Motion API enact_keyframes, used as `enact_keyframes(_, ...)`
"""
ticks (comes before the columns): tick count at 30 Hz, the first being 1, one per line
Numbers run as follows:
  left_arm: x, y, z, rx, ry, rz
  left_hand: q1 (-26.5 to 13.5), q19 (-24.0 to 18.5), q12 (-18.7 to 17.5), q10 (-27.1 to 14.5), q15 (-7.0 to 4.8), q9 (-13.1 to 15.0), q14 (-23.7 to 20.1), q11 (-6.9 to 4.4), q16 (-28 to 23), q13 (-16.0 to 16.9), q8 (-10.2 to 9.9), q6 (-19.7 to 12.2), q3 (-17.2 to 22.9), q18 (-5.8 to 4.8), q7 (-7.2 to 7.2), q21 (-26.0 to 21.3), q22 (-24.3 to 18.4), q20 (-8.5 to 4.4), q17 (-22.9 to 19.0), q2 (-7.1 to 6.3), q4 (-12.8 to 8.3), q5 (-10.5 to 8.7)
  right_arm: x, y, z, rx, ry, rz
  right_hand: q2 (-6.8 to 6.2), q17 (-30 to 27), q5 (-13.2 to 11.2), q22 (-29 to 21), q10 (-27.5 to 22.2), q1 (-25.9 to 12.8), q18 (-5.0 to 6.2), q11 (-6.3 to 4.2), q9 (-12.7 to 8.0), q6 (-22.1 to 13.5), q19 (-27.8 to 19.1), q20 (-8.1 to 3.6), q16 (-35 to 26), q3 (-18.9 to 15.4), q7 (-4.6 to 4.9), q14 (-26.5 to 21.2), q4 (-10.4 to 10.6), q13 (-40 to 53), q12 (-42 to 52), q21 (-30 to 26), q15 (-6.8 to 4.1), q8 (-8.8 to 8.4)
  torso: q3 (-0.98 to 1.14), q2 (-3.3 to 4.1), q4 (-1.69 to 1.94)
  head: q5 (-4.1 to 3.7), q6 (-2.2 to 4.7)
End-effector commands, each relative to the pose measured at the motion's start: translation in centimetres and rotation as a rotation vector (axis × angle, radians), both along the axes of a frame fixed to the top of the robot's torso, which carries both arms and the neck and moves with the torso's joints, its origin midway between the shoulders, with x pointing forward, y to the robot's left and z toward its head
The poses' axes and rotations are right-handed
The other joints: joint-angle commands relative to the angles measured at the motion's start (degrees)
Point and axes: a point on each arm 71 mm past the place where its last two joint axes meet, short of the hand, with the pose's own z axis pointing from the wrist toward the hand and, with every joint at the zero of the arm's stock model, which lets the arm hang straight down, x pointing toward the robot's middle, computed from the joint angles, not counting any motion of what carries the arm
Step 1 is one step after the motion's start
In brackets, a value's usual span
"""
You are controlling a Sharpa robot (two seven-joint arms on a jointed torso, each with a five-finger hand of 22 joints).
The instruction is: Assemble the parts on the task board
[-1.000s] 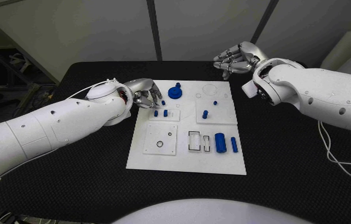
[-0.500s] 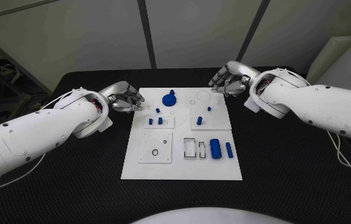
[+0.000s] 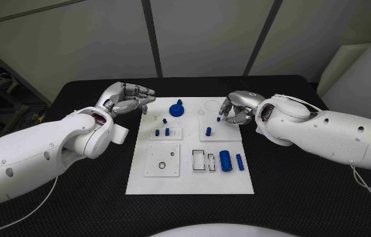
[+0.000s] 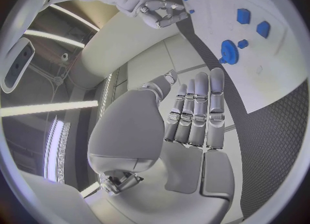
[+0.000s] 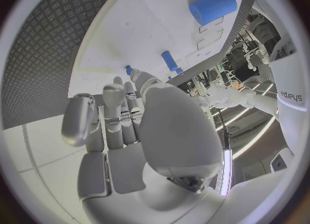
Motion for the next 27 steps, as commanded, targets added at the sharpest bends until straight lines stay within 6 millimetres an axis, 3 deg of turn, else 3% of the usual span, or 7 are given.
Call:
enact_keyframes(1,-0.2,0.2,0.6,-0.157,-0.025,0.059,-0.1,-0.1,0.3,0.3,-0.06,-0.1,-0.4,-0.09,-0.4,0.1,0.2,0.4,-0.2,2.08,-0.19,-0.3,-0.1,-0.06,-0.1,0.30,0.3,-0.10,0.0,0.4,-0.3,-0.092,-0.036,0.012,-0.56,-0.3,-0.1,0.2,0.4,-0.2,-0.45,-0.36,0.0,0.6,-0.2,0.30,-0.1,0.5,-0.08,2.7,0.0,-0.5,0.2,0.3,0.47,0.09,-0.20,0.01,0.10,-0.10,-0.34)
enact_keyframes(4,-0.3,0.0,0.7,-0.170,-0.024,0.052,-0.1,-0.1,0.4,0.2,-0.05,-0.1,-0.5,-0.08,-0.5,0.1,0.3,0.4,-0.3,2.08,-0.18,-0.4,-0.2,-0.06,-0.2,0.30,0.3,-0.10,0.0,0.9,-0.4,-0.099,-0.051,0.018,-0.66,-0.4,-0.1,0.4,0.4,-0.3,-0.46,-0.36,0.0,0.6,-0.4,0.30,-0.1,0.5,-0.12,2.6,0.0,-0.7,0.2,0.4,0.49,0.02,-0.08,0.00,-0.07,-0.04,-0.66)
enact_keyframes(11,-0.5,-0.3,0.7,-0.183,-0.022,0.039,0.0,-0.2,0.5,0.1,-0.04,-0.1,-0.6,-0.07,-0.6,0.1,0.3,0.4,-0.4,2.08,-0.15,-0.5,-0.3,-0.07,-0.2,0.30,0.2,-0.10,0.0,1.7,-0.7,-0.111,-0.068,0.021,-0.85,0.6,0.0,1.5,0.4,-0.3,-0.62,-0.28,-0.1,0.3,-0.3,0.32,1.5,0.8,-0.01,2.7,-0.1,-1.3,0.0,1.3,0.53,-0.27,-0.22,0.22,0.02,-0.30,-1.12)
enact_keyframes(23,-0.6,-0.5,0.7,-0.200,-0.006,0.034,0.2,-0.2,0.7,0.0,-0.03,-0.1,-0.7,-0.04,-0.7,0.1,0.3,0.4,-0.4,2.08,-0.10,-0.7,-0.4,-0.08,-0.3,0.38,0.1,-0.07,0.2,2.2,-0.9,-0.132,-0.069,0.014,-0.43,2.0,0.6,3.4,0.8,0.0,-0.92,-0.23,-0.1,0.3,0.0,0.40,4.1,1.8,0.19,2.8,-0.5,-2.0,0.0,2.9,0.48,-0.32,-0.19,0.18,0.02,-0.15,-1.63)
enact_keyframes(27,-0.5,-0.5,0.7,-0.200,-0.002,0.036,0.2,-0.2,0.8,-0.3,0.01,-0.2,-0.8,0.03,-0.8,0.0,0.3,0.3,-0.5,2.07,0.02,-0.8,-0.5,-0.07,-0.4,0.42,0.1,-0.07,0.2,2.4,-1.1,-0.155,-0.047,0.015,0.13,3.7,0.7,5.6,1.9,0.3,-1.29,-0.64,0.1,1.4,0.7,0.35,6.6,2.6,-0.24,3.1,-0.9,-2.2,0.5,4.5,0.17,0.13,-0.21,0.08,0.03,-0.16,-1.76)
